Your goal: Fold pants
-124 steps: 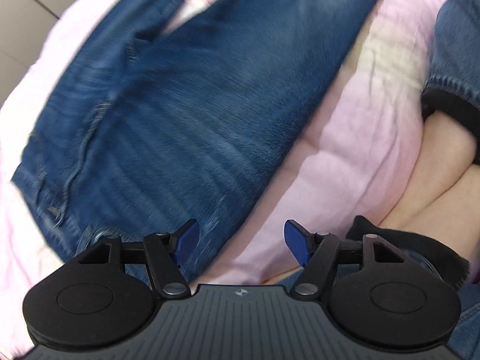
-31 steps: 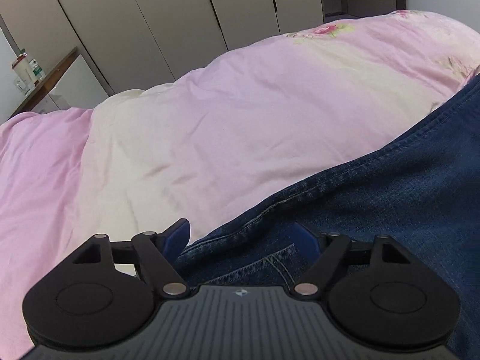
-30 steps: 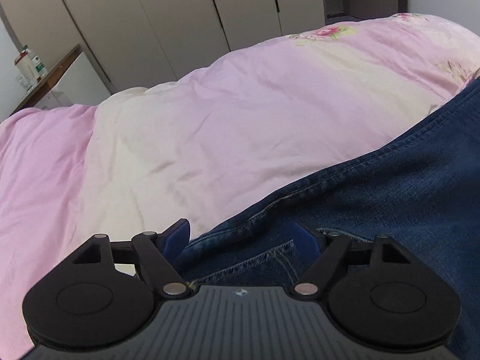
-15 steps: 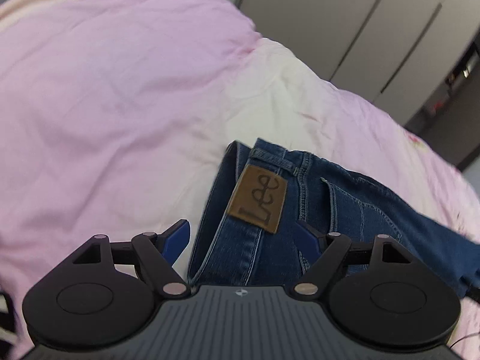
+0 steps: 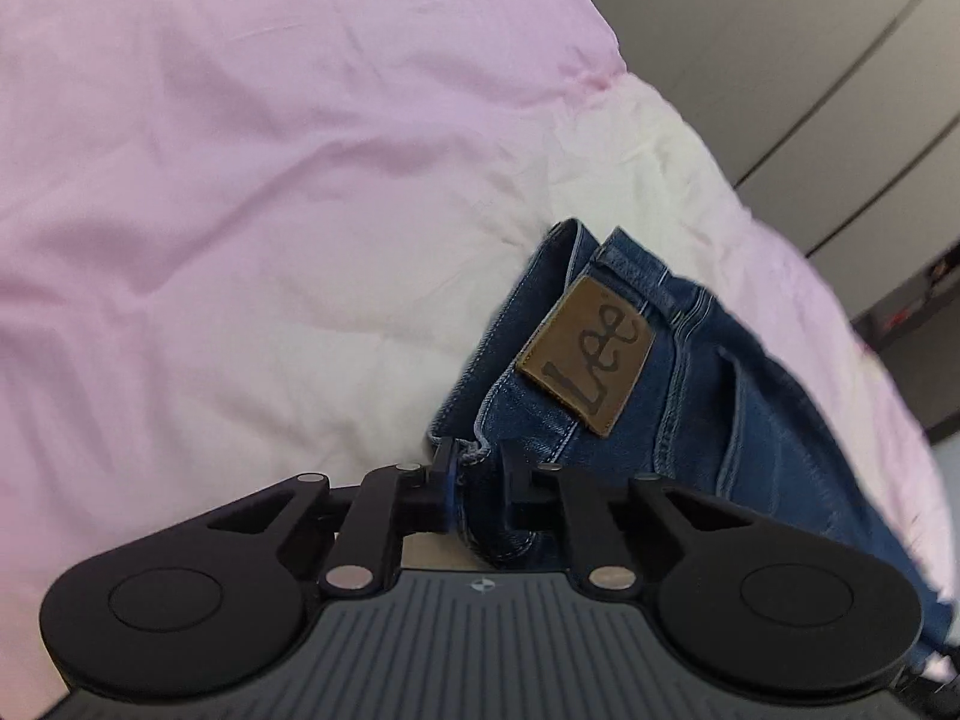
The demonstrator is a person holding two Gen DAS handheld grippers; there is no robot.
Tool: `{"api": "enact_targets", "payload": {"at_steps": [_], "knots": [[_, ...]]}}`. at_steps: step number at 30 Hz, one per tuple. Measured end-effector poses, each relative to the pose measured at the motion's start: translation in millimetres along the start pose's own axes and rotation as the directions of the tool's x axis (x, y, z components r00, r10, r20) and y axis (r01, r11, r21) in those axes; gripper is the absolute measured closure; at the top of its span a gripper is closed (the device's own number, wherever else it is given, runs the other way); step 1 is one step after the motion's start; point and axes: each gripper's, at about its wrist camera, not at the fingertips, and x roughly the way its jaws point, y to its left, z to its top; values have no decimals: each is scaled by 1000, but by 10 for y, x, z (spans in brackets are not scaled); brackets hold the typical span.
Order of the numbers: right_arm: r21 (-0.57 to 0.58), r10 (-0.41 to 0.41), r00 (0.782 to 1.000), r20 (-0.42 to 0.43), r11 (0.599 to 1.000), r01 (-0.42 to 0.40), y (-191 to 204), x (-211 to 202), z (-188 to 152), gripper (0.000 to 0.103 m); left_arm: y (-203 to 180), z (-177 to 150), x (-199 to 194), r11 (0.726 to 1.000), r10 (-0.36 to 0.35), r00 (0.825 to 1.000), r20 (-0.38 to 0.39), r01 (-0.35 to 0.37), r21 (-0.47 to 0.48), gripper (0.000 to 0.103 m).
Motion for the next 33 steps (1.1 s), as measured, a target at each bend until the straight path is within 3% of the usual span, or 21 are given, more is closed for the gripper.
{"api": "enact_targets", "payload": {"at_steps": [3, 5, 7, 9, 10, 12, 14, 19, 23, 31, 33], "knots": [[-70, 9, 1000, 0, 998, -9, 149, 28, 208, 41, -44, 10, 120, 990, 62, 995, -79, -51, 129, 89], [-88, 15, 1000, 2, 996, -15, 252, 61, 307, 41, -44, 59, 125, 982, 30, 994, -104, -10, 188, 88], [-74, 28, 1000, -2, 997, -28, 317, 102, 372, 41, -38, 161, 52, 968, 26, 993, -119, 4, 250, 76], [-55, 40, 999, -3, 998, -40, 359, 126, 440, 41, -56, 306, -60, 955, 27, 995, -100, 4, 298, 71], [-50, 43, 999, -4, 998, -43, 370, 143, 452, 41, -77, 384, -115, 948, 24, 996, -82, 3, 319, 67], [-53, 38, 999, 0, 998, -38, 388, 217, 493, 41, -191, 550, -224, 936, -7, 999, -44, 22, 351, 40], [-51, 29, 1000, 6, 998, -29, 388, 239, 500, 41, -352, 699, -242, 925, -51, 999, -12, 51, 378, 26], [-27, 30, 999, 29, 999, -29, 309, 352, 557, 41, -811, 917, 52, 885, -77, 997, 19, 59, 462, 19], [-38, 17, 999, 41, 999, -15, 295, 443, 521, 41, -987, 934, 348, 883, -92, 996, -1, 82, 461, 19], [54, 92, 995, 30, 994, -93, 132, 614, 429, 39, -1102, 812, 850, 855, -50, 998, -43, 65, 514, 15], [66, 102, 994, 35, 992, -105, 105, 645, 429, 39, -1075, 845, 899, 865, -59, 997, -56, 79, 496, 13]]}}
